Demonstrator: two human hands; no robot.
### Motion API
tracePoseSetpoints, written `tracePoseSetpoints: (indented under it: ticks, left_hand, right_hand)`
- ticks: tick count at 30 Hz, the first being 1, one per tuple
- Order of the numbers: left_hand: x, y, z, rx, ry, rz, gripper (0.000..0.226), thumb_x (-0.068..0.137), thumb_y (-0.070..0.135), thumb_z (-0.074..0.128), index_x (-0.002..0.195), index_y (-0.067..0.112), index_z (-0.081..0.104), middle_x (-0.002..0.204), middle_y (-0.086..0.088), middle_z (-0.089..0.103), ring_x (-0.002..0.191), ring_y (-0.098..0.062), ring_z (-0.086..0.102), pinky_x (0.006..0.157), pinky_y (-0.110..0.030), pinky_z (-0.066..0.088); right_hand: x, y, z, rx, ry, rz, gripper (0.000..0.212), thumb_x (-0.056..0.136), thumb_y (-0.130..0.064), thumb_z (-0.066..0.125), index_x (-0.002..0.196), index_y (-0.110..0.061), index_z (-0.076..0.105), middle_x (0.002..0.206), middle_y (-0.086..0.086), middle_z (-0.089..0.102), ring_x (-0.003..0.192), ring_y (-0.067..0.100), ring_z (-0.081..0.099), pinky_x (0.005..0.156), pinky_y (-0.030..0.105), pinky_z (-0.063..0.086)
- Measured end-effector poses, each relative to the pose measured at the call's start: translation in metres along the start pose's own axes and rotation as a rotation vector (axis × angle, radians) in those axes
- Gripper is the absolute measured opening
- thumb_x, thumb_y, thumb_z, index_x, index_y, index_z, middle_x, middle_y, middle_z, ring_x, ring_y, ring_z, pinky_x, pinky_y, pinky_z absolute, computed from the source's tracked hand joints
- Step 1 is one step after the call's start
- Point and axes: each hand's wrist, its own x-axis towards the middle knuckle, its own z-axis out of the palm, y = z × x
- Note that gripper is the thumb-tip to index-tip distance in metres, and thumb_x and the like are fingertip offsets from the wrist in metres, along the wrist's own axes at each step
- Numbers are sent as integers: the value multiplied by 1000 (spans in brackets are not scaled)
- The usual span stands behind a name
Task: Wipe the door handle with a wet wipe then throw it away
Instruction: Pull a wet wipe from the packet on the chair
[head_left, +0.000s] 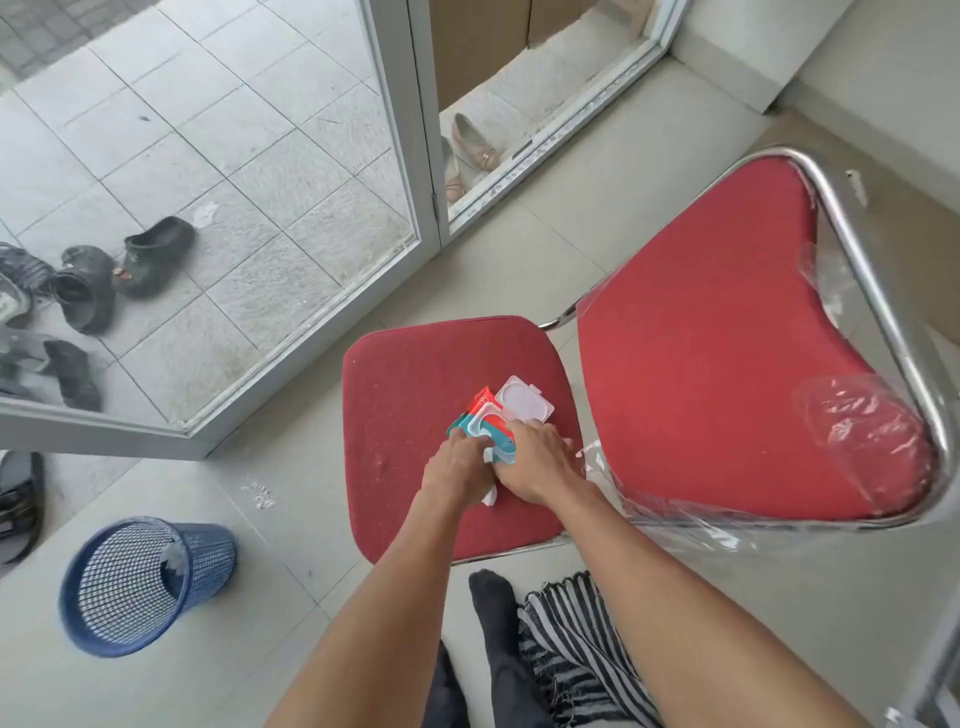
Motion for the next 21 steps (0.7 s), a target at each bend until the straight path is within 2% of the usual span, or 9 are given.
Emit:
tracePoseSetpoints:
  ticks: [4, 10, 13, 17, 21]
  left_hand:
    - [9, -6, 13, 20, 15, -26, 33, 96, 20, 53, 126, 29, 63, 126, -8, 41, 112, -26, 55, 99, -42, 48]
    - [17, -9, 32, 26, 22, -4, 31, 94, 12, 53, 124, 9, 62, 121, -9, 52, 104, -24, 56, 91, -34, 51]
    - [16, -6, 37, -39, 72, -10, 27, 93, 8, 52, 117, 4, 63, 115, -11, 60, 92, -22, 59, 82, -32, 53]
    - [13, -2, 37, -165, 131, -80, 26, 92, 7, 53, 111, 0, 68, 109, -12, 68, 89, -25, 67, 77, -32, 57]
    - [11, -1, 27, -336, 244, -153, 17, 85, 6, 60, 89, -2, 75, 91, -13, 74, 78, -24, 70, 72, -35, 59]
  right_hand:
    - [2, 5, 13, -2, -14, 28, 46, 87, -42, 59, 124, -17, 52, 125, 7, 56, 120, 31, 51, 94, 44, 40]
    - [4, 12, 25, 32, -19, 18, 35, 87, -33, 60, 118, -16, 55, 124, 7, 57, 116, 30, 53, 93, 44, 43]
    - [4, 18, 27, 55, -30, 22, 37, 86, -31, 62, 120, -17, 54, 124, 7, 57, 116, 30, 53, 93, 43, 44]
    - [3, 24, 27, 54, -39, 31, 37, 87, -26, 60, 122, -17, 53, 123, 8, 58, 116, 32, 53, 95, 44, 44]
    - [0, 22, 27, 103, -42, 39, 35, 88, -22, 60, 122, -16, 54, 120, 9, 60, 112, 32, 57, 91, 42, 47]
